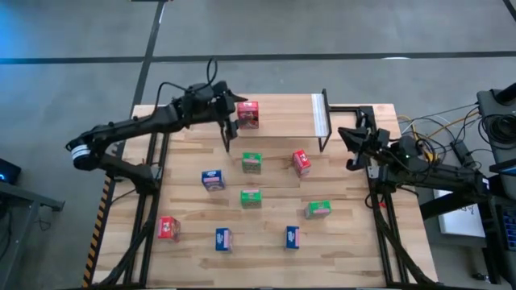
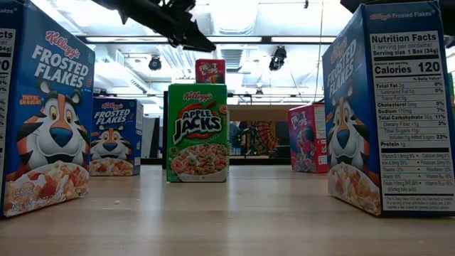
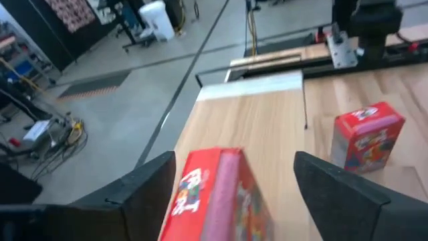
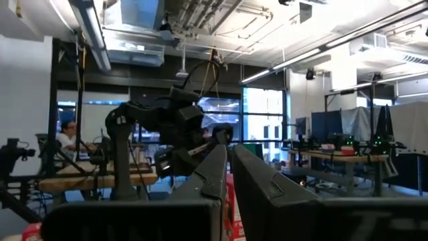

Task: Stack cereal on shelf
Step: Put the top left red cereal box on the shelf

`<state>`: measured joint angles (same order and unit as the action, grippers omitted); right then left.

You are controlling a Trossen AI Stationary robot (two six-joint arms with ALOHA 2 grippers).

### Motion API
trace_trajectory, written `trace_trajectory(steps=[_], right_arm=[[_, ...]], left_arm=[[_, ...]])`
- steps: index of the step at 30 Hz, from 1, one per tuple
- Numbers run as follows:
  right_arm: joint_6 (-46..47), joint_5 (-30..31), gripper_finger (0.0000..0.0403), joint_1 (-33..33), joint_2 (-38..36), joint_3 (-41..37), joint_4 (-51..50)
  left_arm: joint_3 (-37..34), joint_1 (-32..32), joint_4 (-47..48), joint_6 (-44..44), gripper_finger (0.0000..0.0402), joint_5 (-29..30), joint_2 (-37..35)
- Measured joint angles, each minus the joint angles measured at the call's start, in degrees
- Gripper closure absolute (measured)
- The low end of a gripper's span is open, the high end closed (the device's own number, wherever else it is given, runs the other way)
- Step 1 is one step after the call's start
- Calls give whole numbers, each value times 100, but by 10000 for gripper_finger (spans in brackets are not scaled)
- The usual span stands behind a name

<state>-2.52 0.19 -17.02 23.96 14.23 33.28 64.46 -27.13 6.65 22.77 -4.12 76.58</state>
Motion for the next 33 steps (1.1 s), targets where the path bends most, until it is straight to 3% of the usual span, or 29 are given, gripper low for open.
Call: trace_trajectory(steps=[6, 13, 33], right_arm=[[-137, 0, 385, -1, 217, 183, -2], [-197, -2, 385, -2, 361, 297, 3], [-510, -2, 385, 0, 359, 309, 39]], left_arm=[[191, -348, 241, 106, 93, -123, 177], [236, -920, 411, 78, 99, -1559, 323], [221, -1037, 589, 399, 160, -1818, 668]])
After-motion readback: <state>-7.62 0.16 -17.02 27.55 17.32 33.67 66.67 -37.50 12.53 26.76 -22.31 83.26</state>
